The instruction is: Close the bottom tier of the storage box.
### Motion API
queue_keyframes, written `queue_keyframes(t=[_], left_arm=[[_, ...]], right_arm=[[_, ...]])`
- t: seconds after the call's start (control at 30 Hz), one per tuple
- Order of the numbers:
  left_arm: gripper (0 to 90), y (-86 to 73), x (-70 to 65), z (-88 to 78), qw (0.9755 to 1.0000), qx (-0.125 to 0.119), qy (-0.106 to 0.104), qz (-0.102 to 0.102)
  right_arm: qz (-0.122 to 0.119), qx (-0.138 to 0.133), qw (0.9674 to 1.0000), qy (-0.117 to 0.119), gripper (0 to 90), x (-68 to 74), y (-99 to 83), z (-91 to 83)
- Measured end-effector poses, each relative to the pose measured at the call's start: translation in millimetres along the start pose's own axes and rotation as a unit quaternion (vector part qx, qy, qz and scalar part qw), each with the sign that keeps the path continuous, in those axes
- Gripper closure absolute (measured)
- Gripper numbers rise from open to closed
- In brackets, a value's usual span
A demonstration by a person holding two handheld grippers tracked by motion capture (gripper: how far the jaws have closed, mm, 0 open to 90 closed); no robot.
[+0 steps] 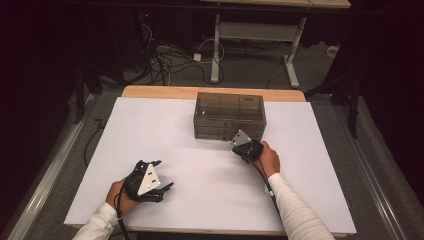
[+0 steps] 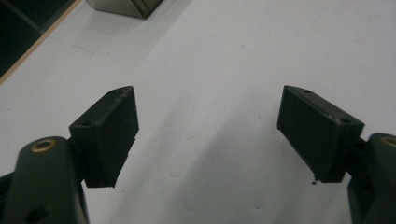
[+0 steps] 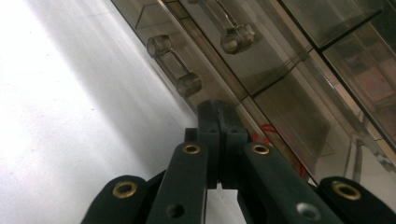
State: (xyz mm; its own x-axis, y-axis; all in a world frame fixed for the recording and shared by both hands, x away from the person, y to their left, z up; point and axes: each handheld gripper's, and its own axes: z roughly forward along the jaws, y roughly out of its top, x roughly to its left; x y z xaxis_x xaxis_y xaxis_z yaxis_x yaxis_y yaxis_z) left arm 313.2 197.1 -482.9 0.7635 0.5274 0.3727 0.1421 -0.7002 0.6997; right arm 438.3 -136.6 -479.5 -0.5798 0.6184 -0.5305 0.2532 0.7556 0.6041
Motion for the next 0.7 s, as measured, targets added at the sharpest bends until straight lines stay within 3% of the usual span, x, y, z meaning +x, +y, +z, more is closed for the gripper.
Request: queue_keyframes(t=[0.7], left_arm=[[19.8, -0.1, -0.3, 0.7, 1.0000, 0.002, 0.000, -0.001]], right_arm=[[-0.001, 0.004, 1.0000, -0.002, 90.0, 0.6, 0.4, 3.6]])
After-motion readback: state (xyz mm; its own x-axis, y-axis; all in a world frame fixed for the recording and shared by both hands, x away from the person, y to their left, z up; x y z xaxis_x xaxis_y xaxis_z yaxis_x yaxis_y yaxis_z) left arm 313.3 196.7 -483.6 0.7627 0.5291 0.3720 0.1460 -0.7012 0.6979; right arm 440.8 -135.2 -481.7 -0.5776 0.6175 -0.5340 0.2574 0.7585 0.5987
